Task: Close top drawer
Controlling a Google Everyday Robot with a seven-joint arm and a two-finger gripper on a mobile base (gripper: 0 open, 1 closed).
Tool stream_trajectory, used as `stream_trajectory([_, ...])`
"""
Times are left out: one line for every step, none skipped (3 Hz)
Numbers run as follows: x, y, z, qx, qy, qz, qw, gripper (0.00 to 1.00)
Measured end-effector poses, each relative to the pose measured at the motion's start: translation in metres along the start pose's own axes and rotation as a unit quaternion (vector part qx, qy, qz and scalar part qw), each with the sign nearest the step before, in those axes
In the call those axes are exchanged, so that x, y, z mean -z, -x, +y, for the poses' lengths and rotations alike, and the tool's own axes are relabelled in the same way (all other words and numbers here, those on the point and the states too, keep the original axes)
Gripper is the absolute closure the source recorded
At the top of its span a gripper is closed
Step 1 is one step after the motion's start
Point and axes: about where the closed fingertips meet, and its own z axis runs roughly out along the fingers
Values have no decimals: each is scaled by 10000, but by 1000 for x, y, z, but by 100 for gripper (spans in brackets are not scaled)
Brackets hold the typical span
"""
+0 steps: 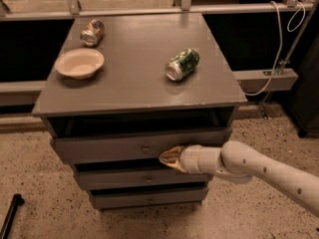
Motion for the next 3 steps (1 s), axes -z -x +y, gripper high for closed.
stream_trajectory([-3, 2, -1, 11, 11, -19, 10000, 100])
stream_trajectory([-5, 12, 5, 44, 91, -94, 9999, 100])
stream_trajectory([-7, 34, 23, 100, 379, -303, 9988, 100])
